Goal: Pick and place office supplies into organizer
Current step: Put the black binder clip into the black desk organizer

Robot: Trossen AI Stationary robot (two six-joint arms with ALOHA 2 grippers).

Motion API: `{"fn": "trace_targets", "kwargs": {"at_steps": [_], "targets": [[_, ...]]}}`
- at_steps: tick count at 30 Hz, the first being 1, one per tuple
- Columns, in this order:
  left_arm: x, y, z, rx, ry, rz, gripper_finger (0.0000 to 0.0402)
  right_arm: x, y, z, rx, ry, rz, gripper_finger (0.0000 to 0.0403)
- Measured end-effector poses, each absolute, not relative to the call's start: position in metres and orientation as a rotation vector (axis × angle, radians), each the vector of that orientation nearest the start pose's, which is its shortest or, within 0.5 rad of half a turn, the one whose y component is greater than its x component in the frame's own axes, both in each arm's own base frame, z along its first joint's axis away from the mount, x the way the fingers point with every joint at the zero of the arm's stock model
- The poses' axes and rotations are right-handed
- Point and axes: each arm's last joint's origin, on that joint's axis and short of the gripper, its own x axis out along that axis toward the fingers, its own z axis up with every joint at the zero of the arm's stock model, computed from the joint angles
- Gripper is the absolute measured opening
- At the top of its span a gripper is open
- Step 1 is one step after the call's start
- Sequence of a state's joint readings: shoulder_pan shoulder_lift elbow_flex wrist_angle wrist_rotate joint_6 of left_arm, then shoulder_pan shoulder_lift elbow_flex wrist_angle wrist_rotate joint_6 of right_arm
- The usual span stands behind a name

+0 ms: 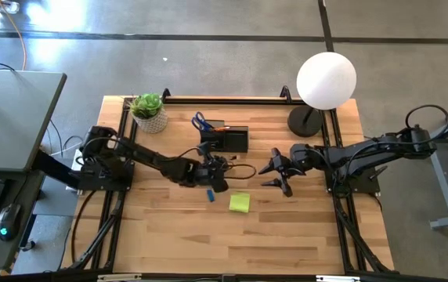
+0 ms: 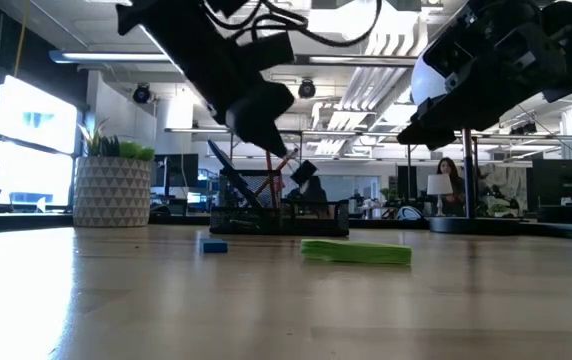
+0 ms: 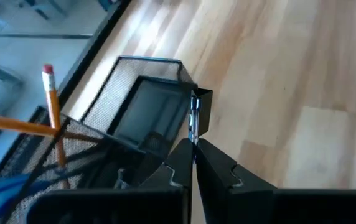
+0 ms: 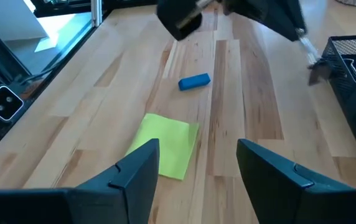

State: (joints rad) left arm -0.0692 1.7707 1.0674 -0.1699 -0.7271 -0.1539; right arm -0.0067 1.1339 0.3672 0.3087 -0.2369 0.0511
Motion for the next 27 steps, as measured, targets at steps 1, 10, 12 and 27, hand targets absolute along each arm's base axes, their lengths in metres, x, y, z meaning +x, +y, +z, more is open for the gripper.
{"fn": "trace_targets", "kwargs": {"at_steps": [1, 10, 12, 27], "targets": [[0.353, -0.006, 0.183, 0.203, 0.766, 0.668, 0.0000, 0.212, 0.005, 0.173, 0.105, 0.462, 0.215, 0.0211], [0.314, 0.013, 0.191, 0.086, 0.589, 0.590, 0.0000, 0.212, 0.005, 0.172, 0.100, 0.476, 0.215, 0.0211], [0.304, 0.024, 0.189, 0.035, 0.484, 0.527, 0.0000, 0.212, 0.005, 0.173, 0.097, 0.463, 0.216, 0.0211], [0.267, 0.078, 0.157, -0.105, 0.405, 0.433, 0.0000, 0.220, 0.001, 0.194, -0.071, 0.225, 0.086, 0.0211]]}}
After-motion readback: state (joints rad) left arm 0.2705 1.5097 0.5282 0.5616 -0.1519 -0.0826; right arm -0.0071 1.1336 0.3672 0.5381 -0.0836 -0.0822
